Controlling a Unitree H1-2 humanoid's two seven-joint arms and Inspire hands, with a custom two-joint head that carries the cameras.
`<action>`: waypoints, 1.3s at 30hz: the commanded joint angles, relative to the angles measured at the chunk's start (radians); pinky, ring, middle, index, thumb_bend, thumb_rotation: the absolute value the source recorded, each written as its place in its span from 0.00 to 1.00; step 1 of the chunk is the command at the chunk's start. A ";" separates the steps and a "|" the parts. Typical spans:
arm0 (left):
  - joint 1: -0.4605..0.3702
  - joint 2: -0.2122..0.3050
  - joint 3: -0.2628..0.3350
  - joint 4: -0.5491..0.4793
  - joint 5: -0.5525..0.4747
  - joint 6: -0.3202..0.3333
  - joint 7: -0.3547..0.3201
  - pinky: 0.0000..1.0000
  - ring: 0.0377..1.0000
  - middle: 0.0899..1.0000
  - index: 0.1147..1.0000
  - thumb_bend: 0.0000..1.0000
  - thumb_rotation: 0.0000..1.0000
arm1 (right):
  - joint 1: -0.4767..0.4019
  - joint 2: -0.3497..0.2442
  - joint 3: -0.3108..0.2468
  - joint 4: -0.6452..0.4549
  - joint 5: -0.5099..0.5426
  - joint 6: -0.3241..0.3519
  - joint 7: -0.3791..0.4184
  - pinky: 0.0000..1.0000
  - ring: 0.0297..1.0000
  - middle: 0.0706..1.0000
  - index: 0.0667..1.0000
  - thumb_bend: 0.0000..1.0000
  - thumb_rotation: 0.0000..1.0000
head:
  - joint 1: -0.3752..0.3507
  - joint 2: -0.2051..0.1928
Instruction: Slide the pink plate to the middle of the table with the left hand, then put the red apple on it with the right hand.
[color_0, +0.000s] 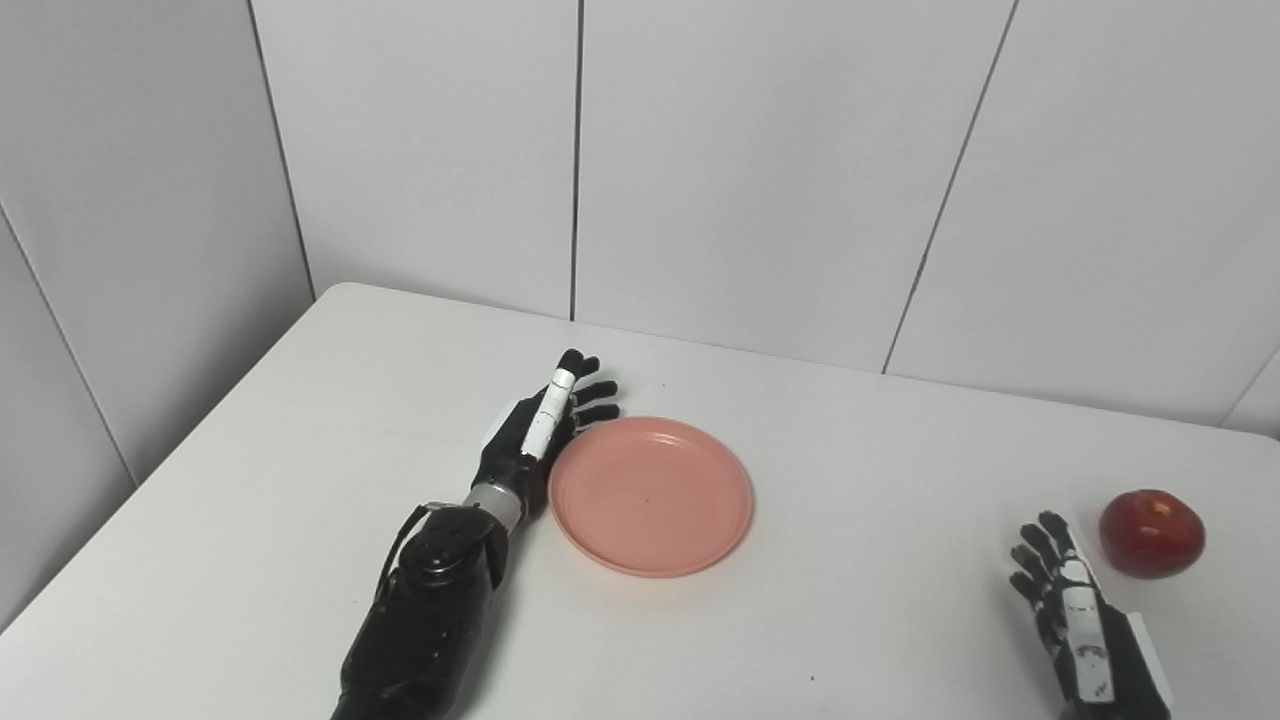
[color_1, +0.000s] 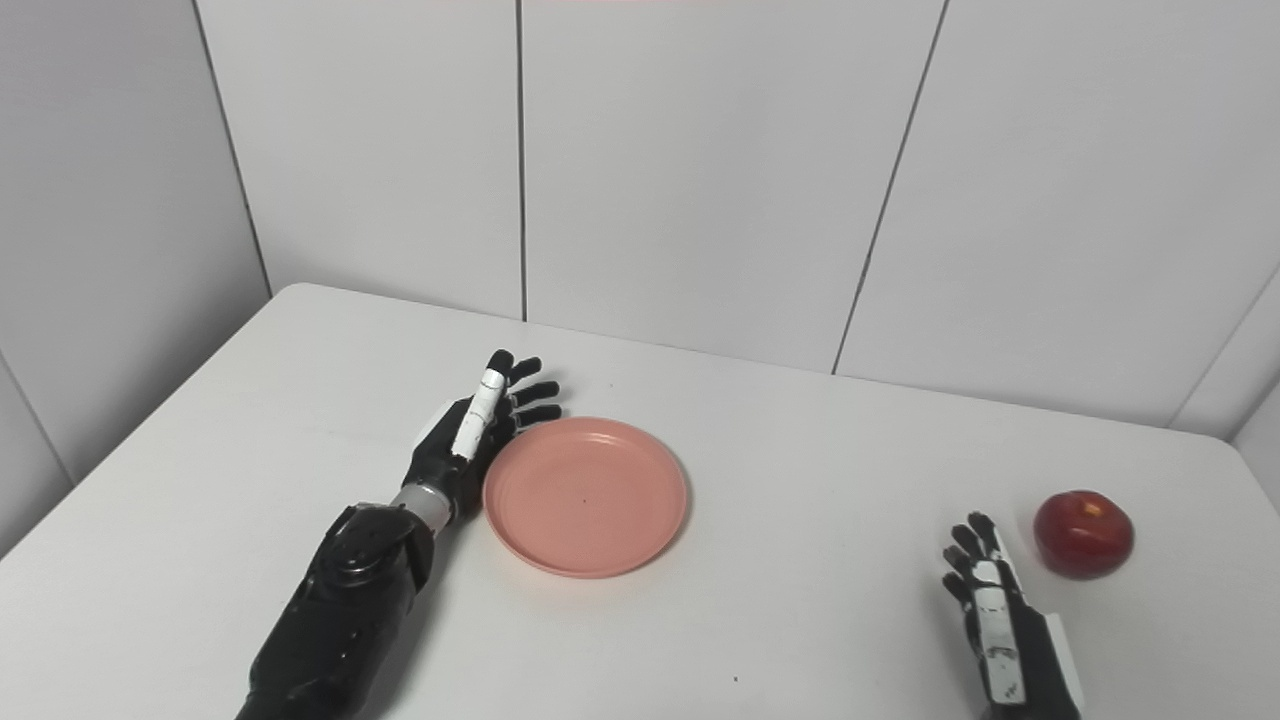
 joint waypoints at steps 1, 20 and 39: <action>-0.013 -0.017 -0.011 -0.015 0.009 0.022 -0.013 0.76 0.77 0.81 0.86 0.93 0.91 | -0.011 0.020 0.028 -0.016 -0.013 0.032 0.008 0.91 0.92 0.93 0.94 0.91 1.00 | -0.010 0.001; -0.001 -0.108 -0.041 -0.032 0.044 0.039 -0.004 0.74 0.79 0.82 0.86 0.90 0.92 | -0.009 0.035 0.052 -0.048 -0.034 0.065 -0.007 0.92 0.93 0.93 0.95 0.87 1.00 | -0.026 -0.002; 0.019 -0.122 -0.032 -0.030 0.032 0.025 -0.021 0.78 0.81 0.85 0.87 0.89 0.89 | -0.018 0.070 0.083 -0.049 -0.076 0.064 -0.025 0.91 0.92 0.93 0.95 0.87 1.00 | -0.168 0.017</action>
